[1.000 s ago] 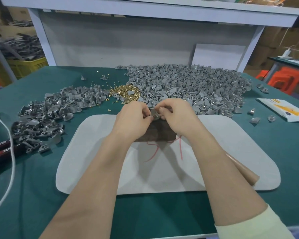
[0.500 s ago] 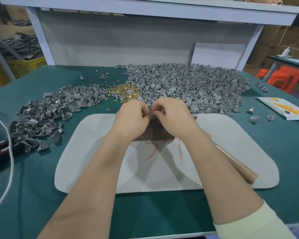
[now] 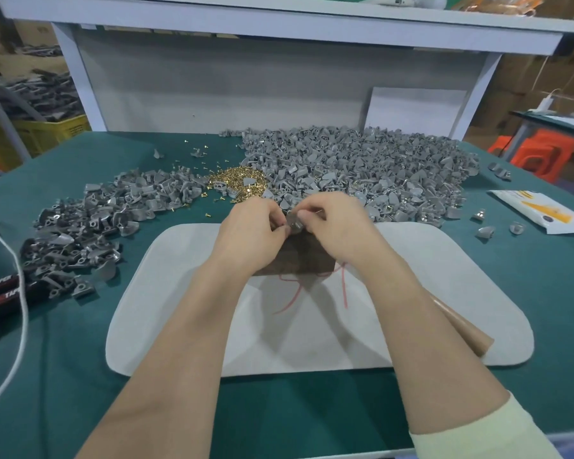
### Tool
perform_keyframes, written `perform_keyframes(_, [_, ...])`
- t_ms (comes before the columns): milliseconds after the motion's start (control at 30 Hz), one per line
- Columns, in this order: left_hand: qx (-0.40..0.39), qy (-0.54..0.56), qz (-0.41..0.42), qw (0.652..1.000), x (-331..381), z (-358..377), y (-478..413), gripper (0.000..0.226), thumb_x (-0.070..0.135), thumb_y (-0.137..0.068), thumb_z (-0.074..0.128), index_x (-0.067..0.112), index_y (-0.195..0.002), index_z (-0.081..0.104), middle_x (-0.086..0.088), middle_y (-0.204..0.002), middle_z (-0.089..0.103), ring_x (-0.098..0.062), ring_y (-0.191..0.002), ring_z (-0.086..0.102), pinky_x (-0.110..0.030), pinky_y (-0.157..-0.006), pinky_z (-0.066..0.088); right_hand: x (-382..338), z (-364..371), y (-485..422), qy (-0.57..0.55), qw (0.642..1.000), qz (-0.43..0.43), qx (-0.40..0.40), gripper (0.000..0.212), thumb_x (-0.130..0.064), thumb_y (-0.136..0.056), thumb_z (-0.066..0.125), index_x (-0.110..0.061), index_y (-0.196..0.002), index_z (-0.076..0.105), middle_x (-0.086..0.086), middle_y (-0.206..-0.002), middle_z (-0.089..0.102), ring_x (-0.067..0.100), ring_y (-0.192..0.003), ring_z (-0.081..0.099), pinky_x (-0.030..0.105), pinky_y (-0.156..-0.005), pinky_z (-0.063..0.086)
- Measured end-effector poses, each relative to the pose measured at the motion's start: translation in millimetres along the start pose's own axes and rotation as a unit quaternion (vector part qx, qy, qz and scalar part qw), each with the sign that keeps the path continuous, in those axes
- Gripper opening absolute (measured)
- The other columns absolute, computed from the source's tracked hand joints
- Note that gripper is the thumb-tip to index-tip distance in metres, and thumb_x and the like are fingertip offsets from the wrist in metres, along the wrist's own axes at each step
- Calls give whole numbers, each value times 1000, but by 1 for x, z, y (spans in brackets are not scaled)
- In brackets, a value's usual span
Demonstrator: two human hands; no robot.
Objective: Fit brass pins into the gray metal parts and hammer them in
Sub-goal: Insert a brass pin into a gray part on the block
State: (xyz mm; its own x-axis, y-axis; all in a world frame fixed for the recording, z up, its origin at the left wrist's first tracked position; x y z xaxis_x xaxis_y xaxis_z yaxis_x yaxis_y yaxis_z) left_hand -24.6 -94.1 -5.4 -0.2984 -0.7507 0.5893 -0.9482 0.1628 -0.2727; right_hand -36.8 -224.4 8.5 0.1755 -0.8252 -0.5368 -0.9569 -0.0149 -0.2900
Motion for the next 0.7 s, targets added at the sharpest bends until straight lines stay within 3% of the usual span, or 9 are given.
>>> perform_keyframes(67, [-3, 4, -1, 1000, -1, 0, 0, 8, 23, -86, 65, 23, -78, 64, 7, -80, 64, -18, -87, 61, -29, -75, 48, 14, -21, 1, -25, 996, 49, 74, 23, -17, -95, 50, -14, -109, 68, 4, -106, 69, 22, -100, 62, 32, -93, 46])
perform_keyframes(133, [-9, 10, -3, 1000, -1, -1, 0, 10, 23, -86, 66, 24, -76, 63, 7, -80, 64, -17, -87, 62, -31, -78, 49, 38, -44, 4, 53, 986, 129, 91, 26, -26, -94, 52, -11, -109, 67, 8, -109, 68, 27, -100, 61, 37, -91, 48])
perform_keyframes(233, [-13, 15, -9, 1000, 0, -1, 0, 8, 23, -85, 66, 22, -77, 64, 6, -80, 66, -18, -86, 63, -36, -82, 52, 63, -46, 16, 132, 961, 233, -74, 36, -39, -90, 58, -5, -99, 67, 7, -83, 67, 23, -74, 61, 25, -62, 46])
perform_keyframes(300, [-13, 11, -10, 1000, 1, -1, 1, 8, 22, -85, 65, 22, -78, 65, 6, -78, 66, -19, -85, 63, -37, -82, 53, 61, -35, 20, 98, 955, 239, -148, 37, -38, -91, 56, -3, -97, 65, 5, -68, 63, 19, -57, 60, 19, -45, 40])
perform_keyframes(400, [-7, 11, -21, 1000, 0, -2, 2, 8, 21, -85, 64, 22, -77, 64, 6, -78, 65, -20, -86, 63, -37, -83, 52, 58, -28, 18, 115, 955, 216, -166, 39, -40, -93, 51, -5, -92, 68, 8, -76, 64, 23, -67, 61, 23, -57, 41])
perform_keyframes(467, [2, 4, -32, 999, -2, -4, 2, 9, 21, -85, 64, 22, -75, 62, 4, -80, 66, -21, -88, 62, -38, -84, 52, 55, -24, 18, 90, 963, 206, -150, 41, -41, -94, 49, -4, -86, 65, 10, -76, 62, 23, -67, 57, 24, -61, 39])
perform_keyframes(567, [18, -5, -46, 999, -4, -5, 2, 11, 21, -85, 63, 22, -74, 61, 1, -83, 67, -22, -89, 62, -38, -83, 52, 55, -23, 23, -66, 964, 237, -99, 47, -47, -91, 51, -4, -74, 55, 7, -51, 61, 18, -51, 64, 21, -49, 46])
perform_keyframes(600, [23, -7, -51, 998, -4, -6, 2, 12, 22, -86, 63, 22, -74, 60, 1, -83, 67, -22, -89, 62, -37, -82, 53, 54, -26, 23, -67, 968, 228, -83, 48, -49, -90, 51, -6, -70, 54, 5, -47, 61, 17, -50, 65, 23, -49, 48])
perform_keyframes(700, [33, -12, -62, 997, -5, -7, 2, 13, 22, -86, 62, 21, -73, 60, 1, -81, 66, -23, -88, 61, -36, -80, 52, 45, -38, 21, -61, 984, 168, -20, 41, -50, -87, 51, -11, -80, 59, 5, -56, 65, 16, -44, 57, 28, -51, 47])
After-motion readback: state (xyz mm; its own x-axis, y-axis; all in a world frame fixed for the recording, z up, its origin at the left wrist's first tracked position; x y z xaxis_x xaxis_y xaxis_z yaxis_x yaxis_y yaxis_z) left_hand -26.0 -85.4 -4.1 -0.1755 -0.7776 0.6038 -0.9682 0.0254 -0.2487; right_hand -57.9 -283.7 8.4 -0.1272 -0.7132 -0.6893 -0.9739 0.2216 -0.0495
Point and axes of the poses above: each hand's wrist, its own y-axis away from the middle knuckle, its own z-axis out of the palm, x = y × z, the point moved 4 cm from there along -y, towards the middle knuckle
